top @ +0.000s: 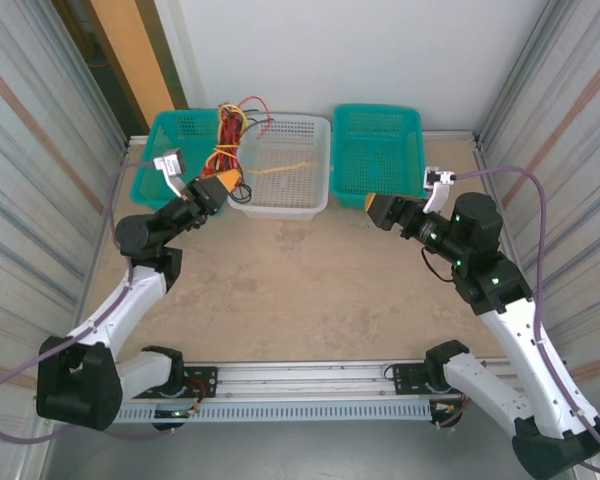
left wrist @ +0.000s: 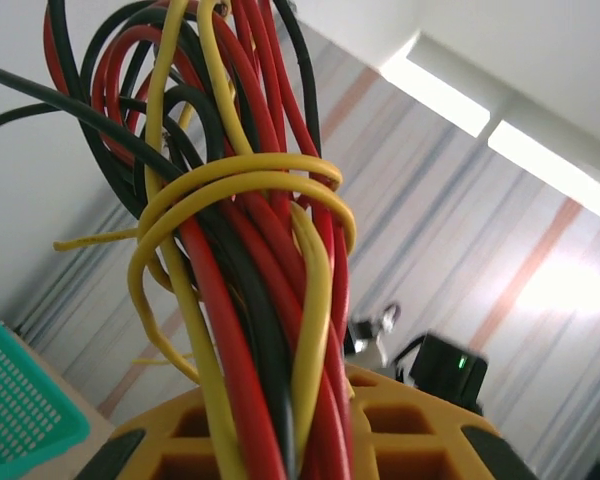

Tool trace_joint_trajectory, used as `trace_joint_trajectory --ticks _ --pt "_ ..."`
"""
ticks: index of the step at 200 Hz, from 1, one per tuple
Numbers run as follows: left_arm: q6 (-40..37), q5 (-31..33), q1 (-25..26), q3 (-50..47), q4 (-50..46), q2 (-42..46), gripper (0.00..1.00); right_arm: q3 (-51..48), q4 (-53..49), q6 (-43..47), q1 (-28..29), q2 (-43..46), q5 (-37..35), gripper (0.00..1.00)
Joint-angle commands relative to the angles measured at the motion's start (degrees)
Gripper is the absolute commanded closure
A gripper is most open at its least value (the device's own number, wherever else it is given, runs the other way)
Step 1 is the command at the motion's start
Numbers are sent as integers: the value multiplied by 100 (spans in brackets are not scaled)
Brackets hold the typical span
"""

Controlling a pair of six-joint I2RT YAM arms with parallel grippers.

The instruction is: Untangle the cables

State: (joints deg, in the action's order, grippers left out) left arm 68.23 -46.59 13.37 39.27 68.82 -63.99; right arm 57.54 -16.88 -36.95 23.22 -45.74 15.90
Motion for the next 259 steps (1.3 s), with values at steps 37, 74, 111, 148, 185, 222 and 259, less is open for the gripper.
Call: trace_joint_trajectory --ticks 37,74,111,148,185,222,259 --pt "-1833 -345 764 283 -723 477 100 459 746 -1493 959 -629 -632 15" --pt "-1738 -392 773 294 -468 374 100 315 1091 -2602 620 -827 -245 10" --pt "-1717 -366 773 218 -202 328 100 -165 1896 -3770 405 -914 -3 10" --pt "-1620 -323 775 178 58 264 100 -384 2237 -4297 336 -1038 4 26" --pt "-1524 -291 774 158 234 227 100 -400 2229 -4491 284 -1272 18 39" --pt "-1479 -282 784 142 360 189 100 -436 2563 -4674 239 -1528 207 52" --pt "-1470 -265 782 133 395 194 100 -423 2544 -4598 230 -1546 203 71"
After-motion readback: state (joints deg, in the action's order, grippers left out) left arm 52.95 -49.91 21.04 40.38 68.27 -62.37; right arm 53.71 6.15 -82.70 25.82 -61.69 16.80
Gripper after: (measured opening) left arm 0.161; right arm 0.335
